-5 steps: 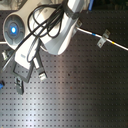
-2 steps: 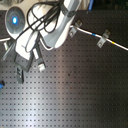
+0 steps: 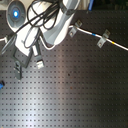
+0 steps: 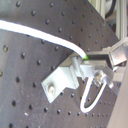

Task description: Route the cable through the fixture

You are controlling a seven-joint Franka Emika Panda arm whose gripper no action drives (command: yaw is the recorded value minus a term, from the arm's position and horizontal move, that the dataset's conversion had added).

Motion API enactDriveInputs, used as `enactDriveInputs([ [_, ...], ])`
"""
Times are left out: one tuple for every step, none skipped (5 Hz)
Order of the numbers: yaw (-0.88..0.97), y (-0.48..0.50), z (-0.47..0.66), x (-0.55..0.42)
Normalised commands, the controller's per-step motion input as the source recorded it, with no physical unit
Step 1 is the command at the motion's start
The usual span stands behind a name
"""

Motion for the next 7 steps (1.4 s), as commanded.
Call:
enactDriveInputs([
  [0.99,0.035,0.17,-0.056],
  [0.94,0.056,0.14,-0.073],
  [0.82,0.124,0.12,-0.132],
  [0.48,0.041,0.25,-0.223],
  [0.02,-0.121,0.27,-0.196],
  [0.00,-0.048,0.32,-0.117],
  [0.00,-0.088,0.44,-0.206],
])
